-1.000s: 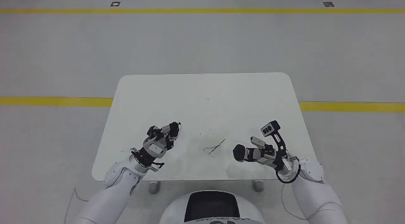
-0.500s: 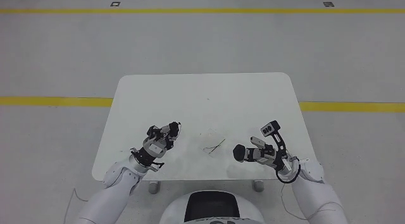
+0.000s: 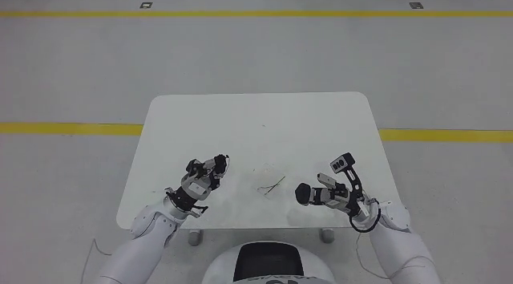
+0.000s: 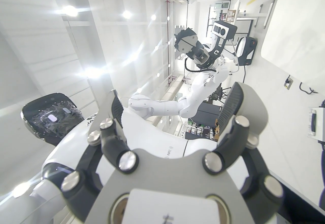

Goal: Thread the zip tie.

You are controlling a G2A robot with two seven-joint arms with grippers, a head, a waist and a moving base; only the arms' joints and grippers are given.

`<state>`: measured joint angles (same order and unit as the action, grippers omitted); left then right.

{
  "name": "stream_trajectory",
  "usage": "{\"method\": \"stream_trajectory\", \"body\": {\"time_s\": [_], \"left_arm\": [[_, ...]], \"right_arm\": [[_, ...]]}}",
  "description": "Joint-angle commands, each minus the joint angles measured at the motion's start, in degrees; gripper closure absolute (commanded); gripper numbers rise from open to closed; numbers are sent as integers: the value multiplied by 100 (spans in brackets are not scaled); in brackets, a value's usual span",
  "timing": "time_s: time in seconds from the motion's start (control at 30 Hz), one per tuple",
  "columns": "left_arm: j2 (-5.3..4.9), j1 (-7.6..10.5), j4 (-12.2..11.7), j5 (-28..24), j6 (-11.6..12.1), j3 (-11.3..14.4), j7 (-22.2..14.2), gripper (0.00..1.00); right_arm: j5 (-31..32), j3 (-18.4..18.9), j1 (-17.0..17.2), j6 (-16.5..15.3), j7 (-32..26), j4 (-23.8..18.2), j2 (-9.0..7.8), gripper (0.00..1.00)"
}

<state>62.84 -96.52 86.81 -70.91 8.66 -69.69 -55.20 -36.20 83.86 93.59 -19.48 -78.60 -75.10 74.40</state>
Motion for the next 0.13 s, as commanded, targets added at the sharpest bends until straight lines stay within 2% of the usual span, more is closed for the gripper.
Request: {"method": "stream_trajectory", "body": {"time_s": [0.0,0.1], "left_arm": [[0,0,0,0,0,0,0,100],[0,0,0,0,0,0,0,100]], "right_arm": [[0,0,0,0,0,0,0,0],[0,0,0,0,0,0,0,0]]}}
